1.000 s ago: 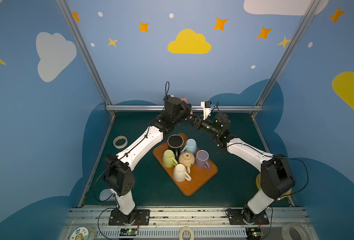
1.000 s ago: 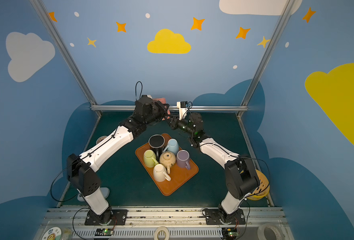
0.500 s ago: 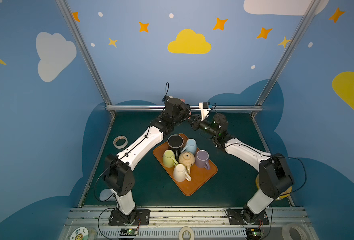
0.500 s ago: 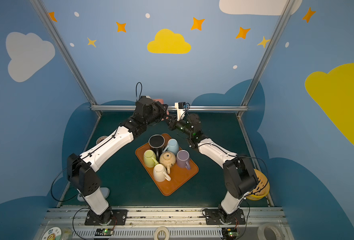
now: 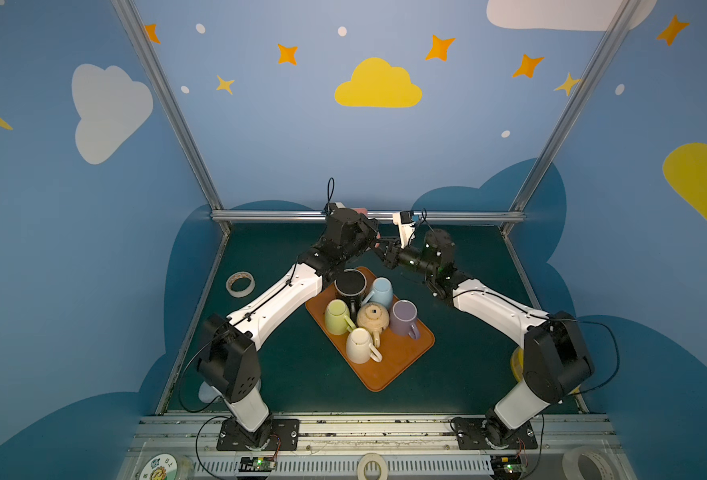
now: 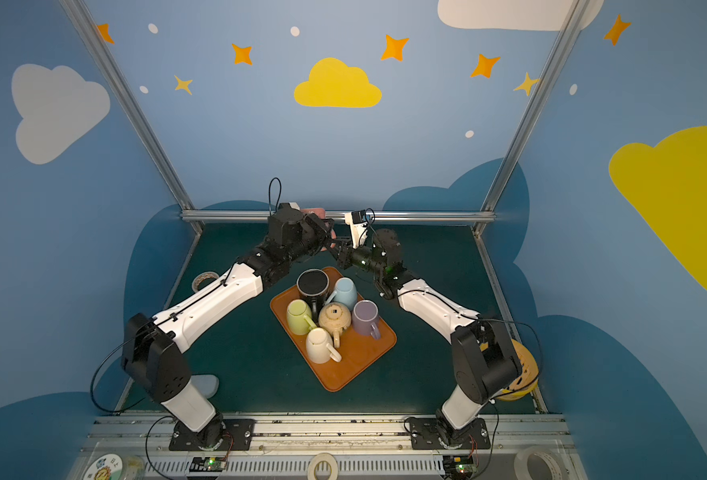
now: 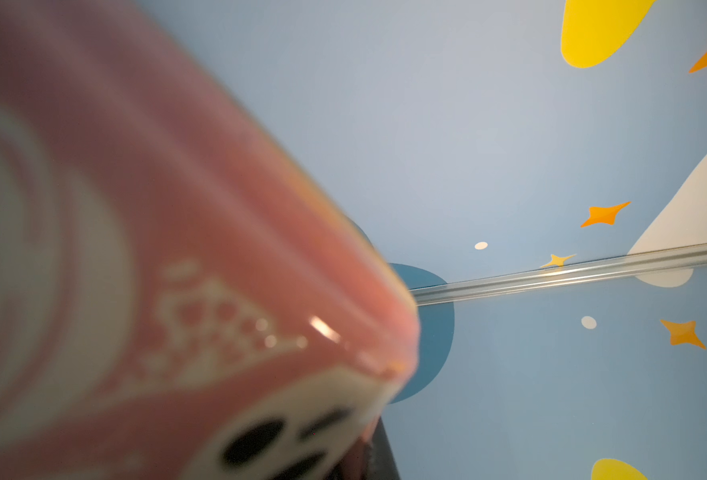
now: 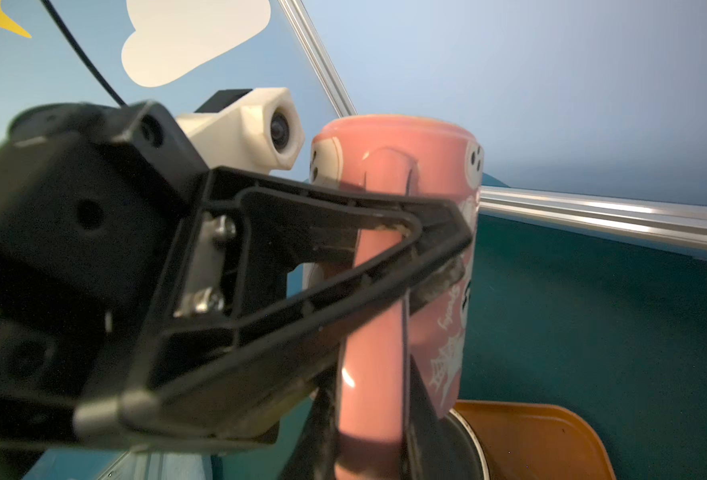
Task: Turn the mug right side up
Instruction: 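Close the right gripper on the pink mug's handle beside the left gripper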
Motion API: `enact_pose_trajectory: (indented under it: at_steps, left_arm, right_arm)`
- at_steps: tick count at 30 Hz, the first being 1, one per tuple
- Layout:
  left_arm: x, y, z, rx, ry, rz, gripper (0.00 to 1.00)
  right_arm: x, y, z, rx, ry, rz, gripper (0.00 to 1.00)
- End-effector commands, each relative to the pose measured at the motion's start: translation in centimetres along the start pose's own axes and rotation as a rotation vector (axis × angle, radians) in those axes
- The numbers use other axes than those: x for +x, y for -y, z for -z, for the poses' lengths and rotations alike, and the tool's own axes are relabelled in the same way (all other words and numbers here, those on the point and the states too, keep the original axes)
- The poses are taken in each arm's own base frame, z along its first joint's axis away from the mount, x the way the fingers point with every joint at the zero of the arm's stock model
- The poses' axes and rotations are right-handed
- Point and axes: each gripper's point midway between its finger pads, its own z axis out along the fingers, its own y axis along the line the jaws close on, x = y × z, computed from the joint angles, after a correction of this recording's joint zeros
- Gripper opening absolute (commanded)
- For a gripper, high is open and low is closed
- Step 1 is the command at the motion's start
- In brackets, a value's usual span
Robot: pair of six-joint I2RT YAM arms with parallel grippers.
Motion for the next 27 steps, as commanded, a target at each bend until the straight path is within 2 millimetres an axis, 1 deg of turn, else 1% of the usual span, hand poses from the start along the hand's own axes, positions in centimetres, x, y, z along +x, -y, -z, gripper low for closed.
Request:
enact_pose_trajectory:
  at_steps: [1, 4, 8, 10, 15, 18, 24, 27]
  left_arm:
    - [1.6, 3.7, 2.2, 0.133, -0.036, -0.032, 0.04]
    - [2.9, 2.8, 1.9, 0.118, -0.058, -0.035, 0.06]
    - [3.9, 2.3, 1.7, 0.11, -0.084, -0.034, 0.14]
    - [4.1, 2.0, 1.8, 0.105, -0.084, -0.037, 0.17]
    - [4.6, 1.1, 2.0, 0.09, -0.08, -0.041, 0.21]
    - [4.7, 0.6, 2.0, 0.079, -0.08, -0.042, 0.23]
    - [4.2, 0.6, 2.5, 0.071, -0.065, -0.065, 0.32]
    - [3.4, 0.6, 2.8, 0.074, -0.056, -0.078, 0.39]
  right_arm:
    - [-1.5, 0.0, 2.0, 0.036, 0.048, -0.041, 0.0]
    - [-0.3, 0.3, 2.7, 0.053, 0.033, -0.058, 0.0]
    - [0.2, 0.2, 3.3, 0.061, 0.012, -0.071, 0.0]
    - [0.5, 0.1, 3.5, 0.061, 0.005, -0.08, 0.0]
    - [1.1, 0.4, 3.9, 0.07, -0.005, -0.092, 0.0]
    - [1.1, 0.5, 3.8, 0.069, -0.005, -0.1, 0.0]
    - [0.9, 0.3, 3.6, 0.043, -0.014, -0.103, 0.0]
    - [0.8, 0.1, 3.6, 0.02, -0.027, -0.1, 0.0]
